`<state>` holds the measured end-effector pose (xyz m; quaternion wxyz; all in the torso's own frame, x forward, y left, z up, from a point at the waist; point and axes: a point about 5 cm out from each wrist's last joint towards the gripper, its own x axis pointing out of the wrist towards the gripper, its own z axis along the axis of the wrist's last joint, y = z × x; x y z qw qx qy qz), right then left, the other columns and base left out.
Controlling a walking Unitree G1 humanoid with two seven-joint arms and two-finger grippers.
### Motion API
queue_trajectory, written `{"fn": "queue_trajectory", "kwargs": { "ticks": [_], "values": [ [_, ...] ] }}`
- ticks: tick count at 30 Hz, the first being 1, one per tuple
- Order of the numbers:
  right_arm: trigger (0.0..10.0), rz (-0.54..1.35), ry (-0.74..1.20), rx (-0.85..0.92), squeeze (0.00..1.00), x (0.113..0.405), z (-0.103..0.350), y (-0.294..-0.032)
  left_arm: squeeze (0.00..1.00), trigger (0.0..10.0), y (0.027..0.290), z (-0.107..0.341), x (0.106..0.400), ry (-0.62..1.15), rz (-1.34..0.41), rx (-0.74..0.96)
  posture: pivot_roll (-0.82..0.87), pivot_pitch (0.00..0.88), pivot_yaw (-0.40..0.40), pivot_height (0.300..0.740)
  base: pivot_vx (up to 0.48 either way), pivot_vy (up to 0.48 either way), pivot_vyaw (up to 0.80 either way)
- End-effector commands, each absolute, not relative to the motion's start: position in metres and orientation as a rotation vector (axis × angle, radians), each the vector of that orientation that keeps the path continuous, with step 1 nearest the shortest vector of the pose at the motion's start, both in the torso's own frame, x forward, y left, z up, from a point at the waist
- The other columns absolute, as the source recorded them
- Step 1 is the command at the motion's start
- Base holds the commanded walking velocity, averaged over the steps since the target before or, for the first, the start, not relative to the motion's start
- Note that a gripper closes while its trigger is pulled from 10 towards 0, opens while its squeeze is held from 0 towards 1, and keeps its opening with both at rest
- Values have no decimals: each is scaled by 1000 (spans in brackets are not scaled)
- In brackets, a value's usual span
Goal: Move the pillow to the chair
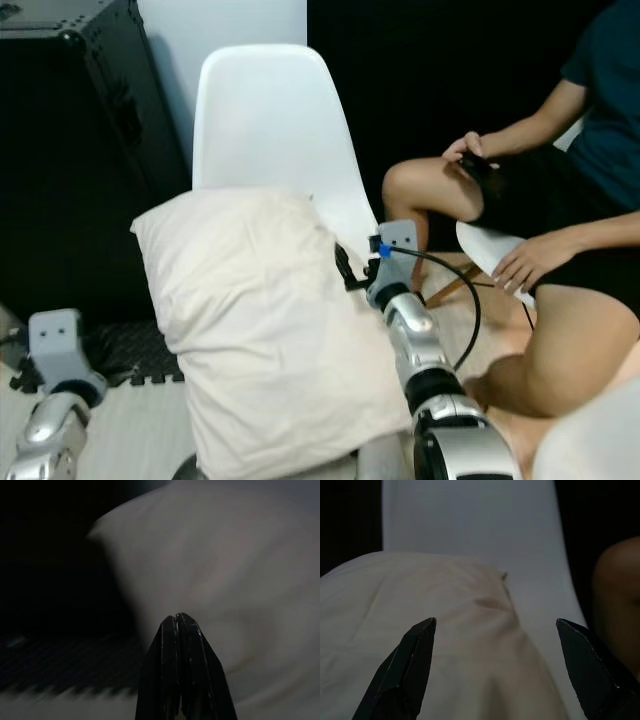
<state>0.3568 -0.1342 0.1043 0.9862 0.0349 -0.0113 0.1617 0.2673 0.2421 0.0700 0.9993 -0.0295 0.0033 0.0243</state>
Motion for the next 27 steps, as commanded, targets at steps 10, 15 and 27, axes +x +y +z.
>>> {"fn": "queue_trajectory", "kwargs": {
  "ticks": [10,15,27],
  "values": [
    [10000,281,58,73,0,330,68,-134,0,10000,198,80,310,46,109,-6,4,61,-42,593,0,0,0],
    [10000,296,67,91,0,329,66,-132,0,10000,199,82,310,37,125,-20,6,55,-38,593,0,0,0],
    [10000,279,42,109,0,328,70,-135,0,10000,180,80,308,37,35,83,-6,43,-16,593,0,0,0]
  ]
}}
